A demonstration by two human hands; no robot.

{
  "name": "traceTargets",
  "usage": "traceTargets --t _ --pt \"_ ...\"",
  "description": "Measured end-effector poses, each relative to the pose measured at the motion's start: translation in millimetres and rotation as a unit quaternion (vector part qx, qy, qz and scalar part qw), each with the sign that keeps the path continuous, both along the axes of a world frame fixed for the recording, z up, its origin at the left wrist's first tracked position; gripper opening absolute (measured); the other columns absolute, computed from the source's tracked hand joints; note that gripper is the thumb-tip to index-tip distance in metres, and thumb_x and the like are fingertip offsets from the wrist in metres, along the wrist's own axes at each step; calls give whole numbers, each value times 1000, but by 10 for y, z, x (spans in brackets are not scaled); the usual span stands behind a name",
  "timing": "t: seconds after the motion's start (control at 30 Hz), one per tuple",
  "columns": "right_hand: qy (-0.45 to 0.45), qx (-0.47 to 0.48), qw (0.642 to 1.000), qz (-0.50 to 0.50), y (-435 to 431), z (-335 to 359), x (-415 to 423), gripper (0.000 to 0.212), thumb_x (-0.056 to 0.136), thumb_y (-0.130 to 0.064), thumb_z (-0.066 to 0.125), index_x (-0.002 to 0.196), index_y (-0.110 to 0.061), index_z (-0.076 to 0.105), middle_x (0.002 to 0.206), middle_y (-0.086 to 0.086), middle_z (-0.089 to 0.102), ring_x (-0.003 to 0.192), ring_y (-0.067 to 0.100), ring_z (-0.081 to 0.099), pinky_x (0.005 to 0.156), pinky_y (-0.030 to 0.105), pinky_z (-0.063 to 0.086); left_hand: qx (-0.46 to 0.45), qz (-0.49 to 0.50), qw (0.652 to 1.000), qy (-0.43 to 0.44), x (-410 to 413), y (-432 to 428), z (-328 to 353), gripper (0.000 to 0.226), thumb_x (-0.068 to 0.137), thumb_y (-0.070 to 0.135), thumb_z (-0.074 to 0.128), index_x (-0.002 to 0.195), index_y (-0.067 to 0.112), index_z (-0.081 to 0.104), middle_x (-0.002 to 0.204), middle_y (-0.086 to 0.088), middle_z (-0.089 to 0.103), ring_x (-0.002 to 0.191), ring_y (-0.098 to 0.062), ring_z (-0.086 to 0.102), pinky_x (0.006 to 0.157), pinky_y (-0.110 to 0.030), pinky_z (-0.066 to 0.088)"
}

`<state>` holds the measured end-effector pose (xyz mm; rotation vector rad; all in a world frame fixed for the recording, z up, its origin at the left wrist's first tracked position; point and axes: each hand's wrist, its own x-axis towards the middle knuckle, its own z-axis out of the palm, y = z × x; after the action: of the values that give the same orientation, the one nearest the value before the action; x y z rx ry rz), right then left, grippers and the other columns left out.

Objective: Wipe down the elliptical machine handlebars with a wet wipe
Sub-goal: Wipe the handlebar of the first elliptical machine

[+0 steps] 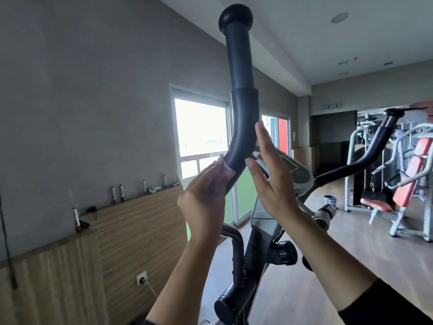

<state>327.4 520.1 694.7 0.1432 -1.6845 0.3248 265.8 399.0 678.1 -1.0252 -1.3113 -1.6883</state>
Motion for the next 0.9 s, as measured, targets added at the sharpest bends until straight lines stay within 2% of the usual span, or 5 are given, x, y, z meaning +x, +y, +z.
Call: traceTargets --t 0.23,0.43,0.6,0.77,0.9 --pt "19 -18 998 -56 -217 -72 -66 56 99 -32 38 149 -23 14 160 5 13 148 10 10 116 17 15 -62 -120 991 13 -287 -109 -75 34 89 12 65 117 31 59 105 1 73 86 -15 69 67 -7 50" --pt "45 -55 992 -106 -395 -118 -150 56 101 -26 38 151 -15 17 160 6 13 148 11 12 114 13 17 -117 -258 959 -6 -489 -136 111 27 89 17 68 115 25 68 107 11 70 98 -3 68 83 -40 58" --pt "42 -65 983 -167 -518 -187 -159 57 100 -20 42 151 -11 17 159 9 17 146 6 15 111 10 18 -128 -360 920 -85 -730 -128 -31 13 86 20 71 96 25 77 95 11 75 92 -12 71 84 -45 56" --pt "56 -72 970 -224 -585 -258 -192 60 99 -25 44 151 -17 16 160 2 17 147 13 16 116 46 29 -149 -386 909 -54 -786 -107 157 13 83 12 72 83 24 77 85 16 74 80 -5 70 74 -21 53" --pt "60 -80 966 -237 -668 -343 -260 62 98 -23 49 152 -14 19 160 4 16 147 18 18 111 52 33 -180 -420 888 -48 -965 -97 106 12 81 14 75 92 18 78 91 13 75 85 -14 71 81 -29 55"
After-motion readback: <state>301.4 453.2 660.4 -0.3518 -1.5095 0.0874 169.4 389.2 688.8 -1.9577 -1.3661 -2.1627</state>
